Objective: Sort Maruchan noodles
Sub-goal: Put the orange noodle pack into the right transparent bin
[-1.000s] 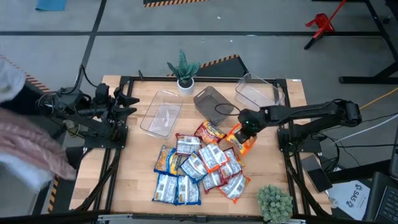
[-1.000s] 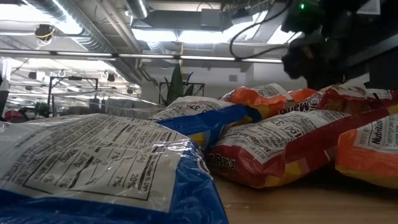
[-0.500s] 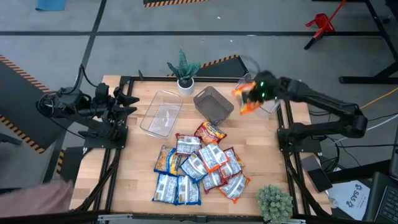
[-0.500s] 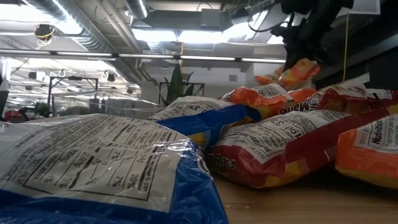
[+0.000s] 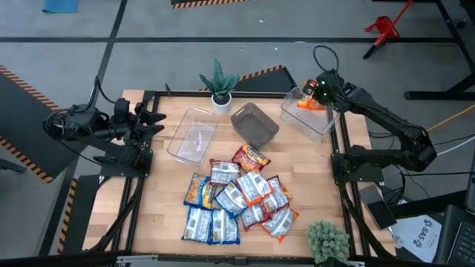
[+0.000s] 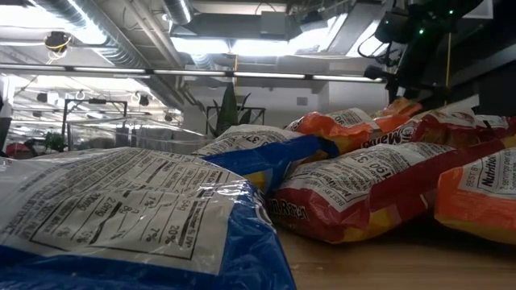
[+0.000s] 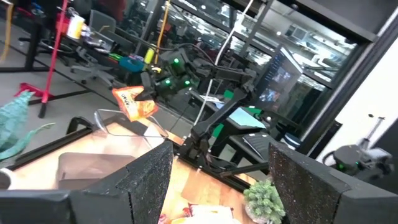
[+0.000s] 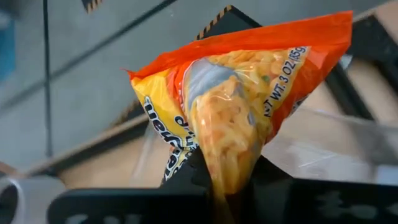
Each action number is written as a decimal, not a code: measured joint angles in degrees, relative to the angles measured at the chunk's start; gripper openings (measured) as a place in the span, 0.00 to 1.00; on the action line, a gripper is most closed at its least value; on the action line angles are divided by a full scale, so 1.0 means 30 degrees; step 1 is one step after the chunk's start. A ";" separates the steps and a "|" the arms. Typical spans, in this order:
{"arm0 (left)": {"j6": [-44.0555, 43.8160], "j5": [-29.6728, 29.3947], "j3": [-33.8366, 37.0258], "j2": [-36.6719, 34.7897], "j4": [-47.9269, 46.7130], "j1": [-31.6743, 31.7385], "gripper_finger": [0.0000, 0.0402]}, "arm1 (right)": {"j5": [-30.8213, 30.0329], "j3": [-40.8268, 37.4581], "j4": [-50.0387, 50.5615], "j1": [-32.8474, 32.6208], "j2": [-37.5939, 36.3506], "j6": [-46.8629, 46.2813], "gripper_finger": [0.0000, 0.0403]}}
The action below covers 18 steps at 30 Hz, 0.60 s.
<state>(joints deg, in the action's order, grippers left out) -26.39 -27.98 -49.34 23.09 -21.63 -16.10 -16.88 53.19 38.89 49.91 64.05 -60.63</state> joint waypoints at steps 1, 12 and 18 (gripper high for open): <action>-0.0006 -0.0090 0.0000 0.0000 0.0000 0.0000 0.64 | -0.0012 -0.0192 -0.0467 0.0000 0.0005 -0.0564 0.03; -0.0008 -0.0333 0.0000 -0.0004 -0.0120 0.0000 0.64 | 0.0134 -0.1665 -0.2659 0.0000 0.1975 -0.2843 0.06; -0.0007 -0.0470 0.0000 -0.0003 -0.0117 0.0000 0.64 | 0.1216 -0.1668 -0.2971 -0.0022 0.3682 -0.3364 0.06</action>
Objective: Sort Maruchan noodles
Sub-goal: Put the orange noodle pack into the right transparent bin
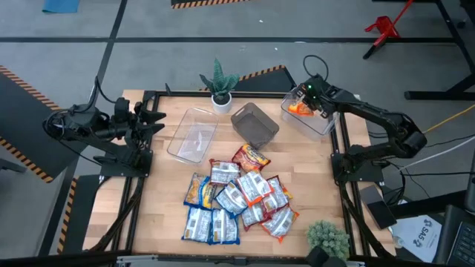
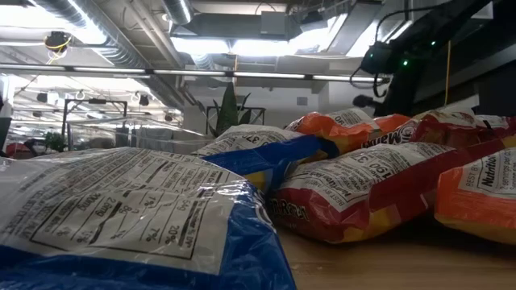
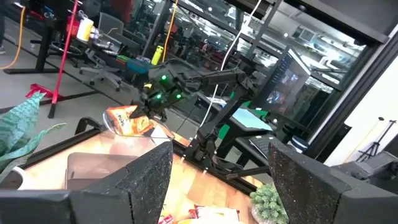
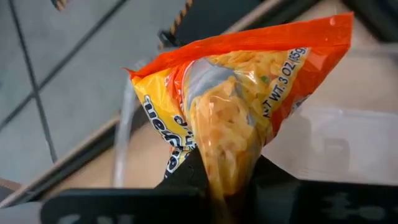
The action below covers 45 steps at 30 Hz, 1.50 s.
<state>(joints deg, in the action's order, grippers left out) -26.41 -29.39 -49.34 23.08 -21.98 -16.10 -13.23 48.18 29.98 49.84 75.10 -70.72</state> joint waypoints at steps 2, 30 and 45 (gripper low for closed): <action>0.0000 -0.0005 0.0000 -0.0003 0.0000 0.0000 0.64 | 0.0255 -0.0022 0.0080 0.0000 0.0487 -0.0028 0.06; 0.0000 -0.0130 0.0000 0.0000 0.0015 0.0000 0.64 | 0.1266 0.0876 0.0075 0.0036 0.0389 0.4324 0.55; 0.0007 -0.0500 0.0000 -0.0004 -0.0088 0.0000 0.64 | 0.1251 0.1070 0.4871 0.0000 -0.0199 0.7699 0.05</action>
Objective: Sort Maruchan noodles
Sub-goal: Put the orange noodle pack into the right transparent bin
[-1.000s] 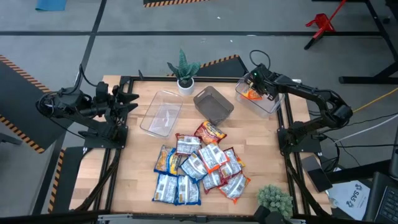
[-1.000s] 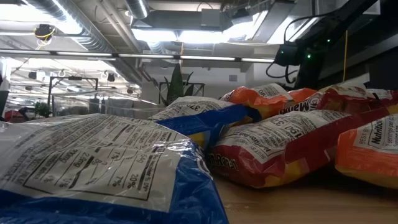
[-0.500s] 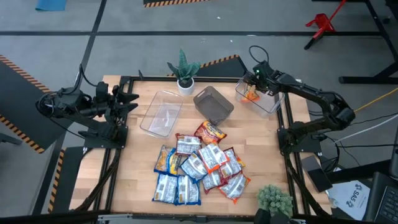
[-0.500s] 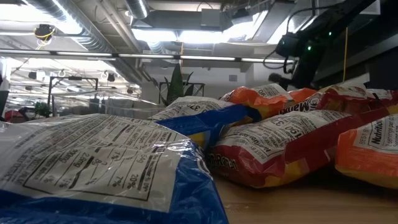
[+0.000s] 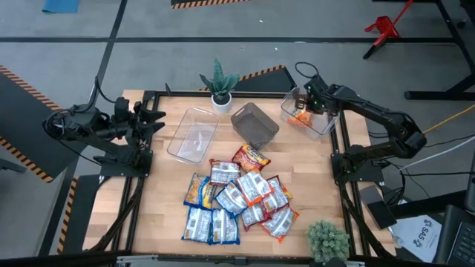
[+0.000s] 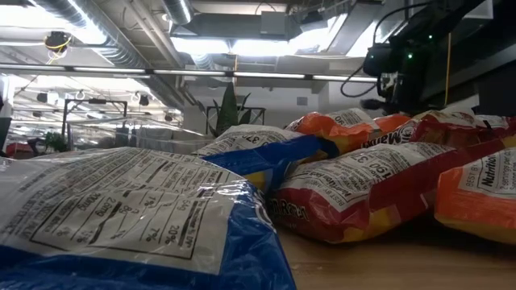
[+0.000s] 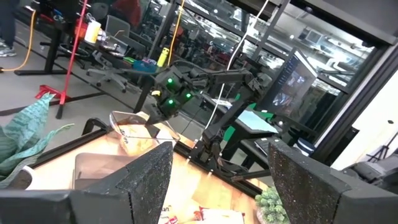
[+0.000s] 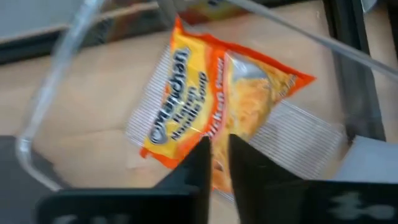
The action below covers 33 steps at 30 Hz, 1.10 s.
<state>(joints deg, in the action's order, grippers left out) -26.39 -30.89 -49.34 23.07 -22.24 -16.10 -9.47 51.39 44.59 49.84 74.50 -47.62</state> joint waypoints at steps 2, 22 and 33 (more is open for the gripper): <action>-0.0007 0.0000 0.0000 -0.0001 -0.0028 0.0000 0.64 | 0.0000 -0.0409 -0.0029 0.0000 0.0000 0.0015 0.02; -0.0146 -0.0576 0.0007 0.0000 -0.0531 0.0000 0.64 | 0.0832 -0.2462 -0.3579 0.0015 0.2015 -0.1689 0.02; -0.0146 -0.0568 0.0007 0.0003 -0.0524 0.0000 0.64 | 0.3222 -0.1793 -0.4342 0.0000 0.2585 -0.0827 0.02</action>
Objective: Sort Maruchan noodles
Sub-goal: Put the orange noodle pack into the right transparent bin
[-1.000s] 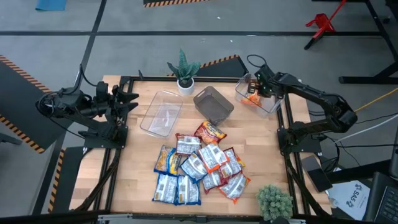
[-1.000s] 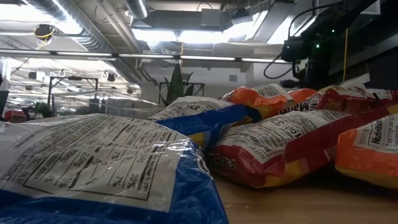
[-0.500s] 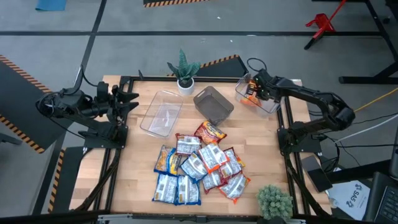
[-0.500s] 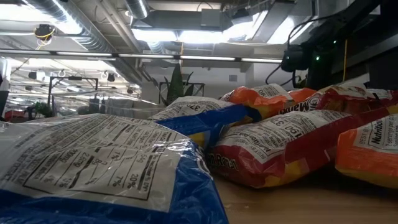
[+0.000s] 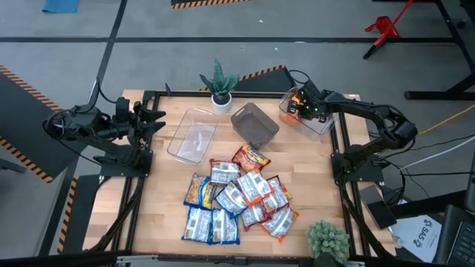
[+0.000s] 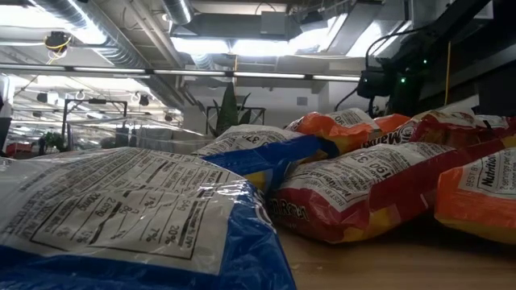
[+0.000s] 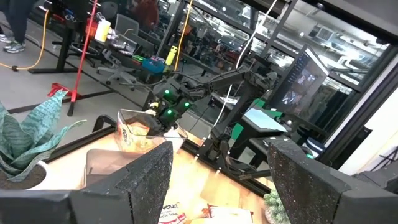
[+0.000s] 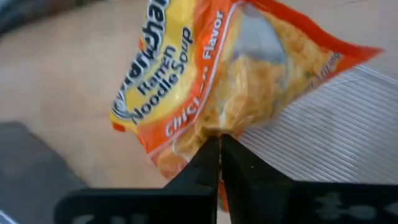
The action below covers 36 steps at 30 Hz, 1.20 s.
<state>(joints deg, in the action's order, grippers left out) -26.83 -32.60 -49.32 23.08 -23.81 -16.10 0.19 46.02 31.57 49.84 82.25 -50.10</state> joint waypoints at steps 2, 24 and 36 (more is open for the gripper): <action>0.0000 0.0010 0.0000 0.0000 0.0000 0.0000 0.64 | -0.0032 0.0573 0.1231 0.0000 -0.0271 0.1097 0.02; 0.0097 0.0197 0.0000 -0.0003 -0.0058 0.0000 0.64 | 0.5780 0.5895 0.5607 -1.1385 -0.4556 0.6105 0.13; -0.0028 0.0325 0.0000 0.0004 -0.0473 0.0000 0.64 | 0.2779 0.5895 0.2795 -1.6754 0.0500 0.2440 0.73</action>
<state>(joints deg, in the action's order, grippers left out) -26.91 -31.63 -49.32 23.09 -25.23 -16.10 8.53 63.70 39.95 -0.42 83.75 -42.78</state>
